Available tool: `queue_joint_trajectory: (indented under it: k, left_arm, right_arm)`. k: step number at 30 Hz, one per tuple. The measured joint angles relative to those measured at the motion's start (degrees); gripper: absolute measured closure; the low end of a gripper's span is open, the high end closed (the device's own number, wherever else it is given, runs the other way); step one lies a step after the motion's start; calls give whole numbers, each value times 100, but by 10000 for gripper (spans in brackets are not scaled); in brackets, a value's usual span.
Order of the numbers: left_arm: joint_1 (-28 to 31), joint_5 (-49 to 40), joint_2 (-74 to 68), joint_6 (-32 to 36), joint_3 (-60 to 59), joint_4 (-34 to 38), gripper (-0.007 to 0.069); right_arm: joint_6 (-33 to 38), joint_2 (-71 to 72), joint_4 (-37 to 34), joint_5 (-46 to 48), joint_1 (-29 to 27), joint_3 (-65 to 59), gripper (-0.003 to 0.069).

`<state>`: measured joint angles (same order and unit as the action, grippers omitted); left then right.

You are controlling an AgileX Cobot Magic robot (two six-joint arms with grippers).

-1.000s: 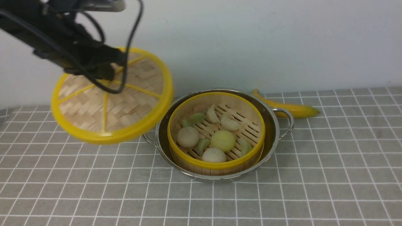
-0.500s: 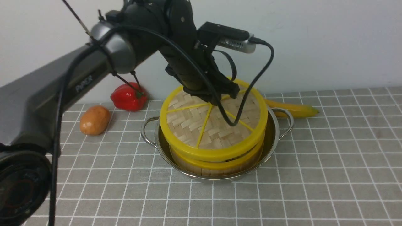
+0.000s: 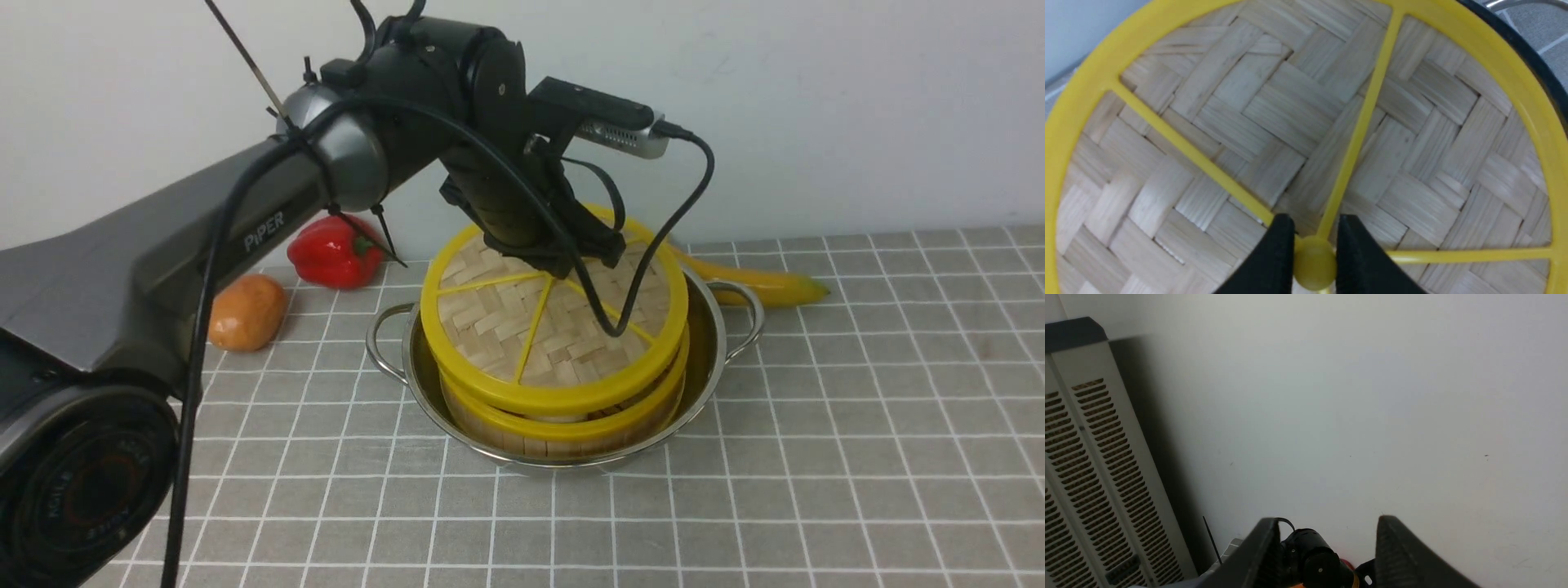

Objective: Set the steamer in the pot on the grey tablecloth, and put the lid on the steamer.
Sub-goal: 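Place the yellow bamboo steamer lid onto the steamer in the pot with the left gripper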

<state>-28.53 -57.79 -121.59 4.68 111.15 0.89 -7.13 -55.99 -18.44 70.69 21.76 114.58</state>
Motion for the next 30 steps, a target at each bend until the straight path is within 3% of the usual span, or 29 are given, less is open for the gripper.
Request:
queue_joint_trajectory:
  k: [30]
  left_arm:
    - [0, 86, -337, 0, 40, 249, 504]
  right_arm:
    - [0, 0, -86, 0, 0, 0, 327]
